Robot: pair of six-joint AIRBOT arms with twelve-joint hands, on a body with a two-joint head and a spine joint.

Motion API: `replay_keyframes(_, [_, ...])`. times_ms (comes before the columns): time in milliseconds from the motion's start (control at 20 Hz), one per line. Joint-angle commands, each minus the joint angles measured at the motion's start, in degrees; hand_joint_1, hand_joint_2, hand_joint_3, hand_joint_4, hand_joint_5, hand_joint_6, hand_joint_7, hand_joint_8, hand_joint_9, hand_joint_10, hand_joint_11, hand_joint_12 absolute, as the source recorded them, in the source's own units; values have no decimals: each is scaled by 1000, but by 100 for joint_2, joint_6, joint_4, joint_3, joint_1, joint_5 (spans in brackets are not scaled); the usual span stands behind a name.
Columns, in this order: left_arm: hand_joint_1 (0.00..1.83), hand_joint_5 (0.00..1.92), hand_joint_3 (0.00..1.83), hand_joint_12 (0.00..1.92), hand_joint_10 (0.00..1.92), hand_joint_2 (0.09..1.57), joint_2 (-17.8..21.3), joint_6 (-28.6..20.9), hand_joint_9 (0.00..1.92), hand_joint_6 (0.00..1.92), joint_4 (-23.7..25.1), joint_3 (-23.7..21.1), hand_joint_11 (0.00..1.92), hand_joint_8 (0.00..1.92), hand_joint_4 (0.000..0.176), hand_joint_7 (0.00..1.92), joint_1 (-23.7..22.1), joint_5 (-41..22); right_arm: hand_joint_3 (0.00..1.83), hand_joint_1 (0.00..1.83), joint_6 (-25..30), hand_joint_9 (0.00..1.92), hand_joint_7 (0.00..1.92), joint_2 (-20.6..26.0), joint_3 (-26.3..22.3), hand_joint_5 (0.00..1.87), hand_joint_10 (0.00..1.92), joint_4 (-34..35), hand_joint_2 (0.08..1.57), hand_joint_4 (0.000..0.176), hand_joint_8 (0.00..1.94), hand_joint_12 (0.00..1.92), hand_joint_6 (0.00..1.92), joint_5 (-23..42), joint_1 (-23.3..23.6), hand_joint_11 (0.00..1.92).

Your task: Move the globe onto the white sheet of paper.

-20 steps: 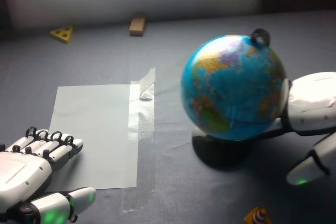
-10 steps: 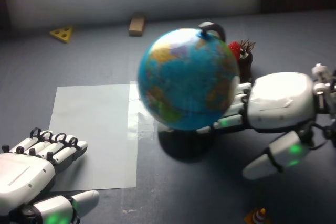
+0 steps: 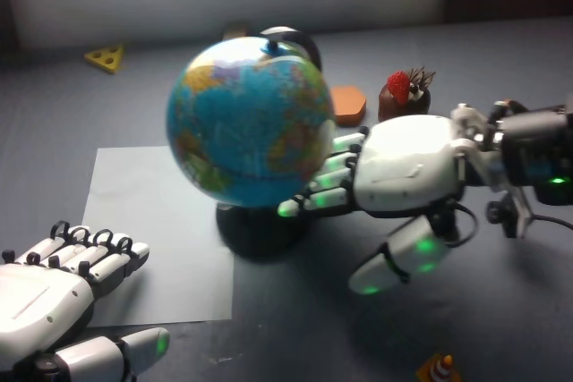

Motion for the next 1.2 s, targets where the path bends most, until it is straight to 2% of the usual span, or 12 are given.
replay_keyframes(0, [0, 113, 0, 120, 2, 1201, 36, -17, 96, 1, 131, 0, 0, 0, 0, 83, -6, -583, 0, 0, 93, 147, 206, -151, 13, 183, 7, -515, 1135, 0, 4, 167, 1, -352, -91, 0])
replay_keyframes(200, [0, 113, 0, 120, 1, 1202, 119, -43, 96, 1, 135, -55, 0, 0, 0, 83, 69, -600, 0, 0, 741, 147, 210, -466, 119, 195, 7, -1135, 1135, 0, 5, 172, 6, -536, 110, 0])
replay_keyframes(500, [0, 115, 0, 119, 0, 1202, 193, -214, 93, 1, 101, -299, 0, 0, 0, 83, 374, -1034, 0, 0, 754, 149, 210, -884, 278, 188, 6, -1289, 1135, 0, 3, 178, 2, -821, 284, 0])
replay_keyframes(750, [0, 114, 0, 115, 0, 1201, 190, -191, 91, 1, 128, -362, 0, 0, 0, 83, 418, -1073, 0, 0, 793, 151, 212, -1186, 376, 197, 7, -1350, 1134, 0, 3, 183, 5, -956, 395, 0])
replay_keyframes(900, [0, 112, 0, 114, 0, 1201, 156, -134, 88, 0, 111, -337, 0, 0, 0, 80, 430, -1073, 0, 0, 1023, 154, 217, -1369, 466, 200, 6, -1561, 1134, 0, 3, 226, 5, -1036, 450, 0])
replay_keyframes(1150, [0, 122, 0, 113, 0, 1201, 54, -88, 87, 4, 99, -304, 0, 0, 0, 80, 449, -1072, 0, 0, 1099, 155, 217, -1363, 467, 201, 6, -1595, 1135, 0, 2, 230, 5, -915, 507, 0])
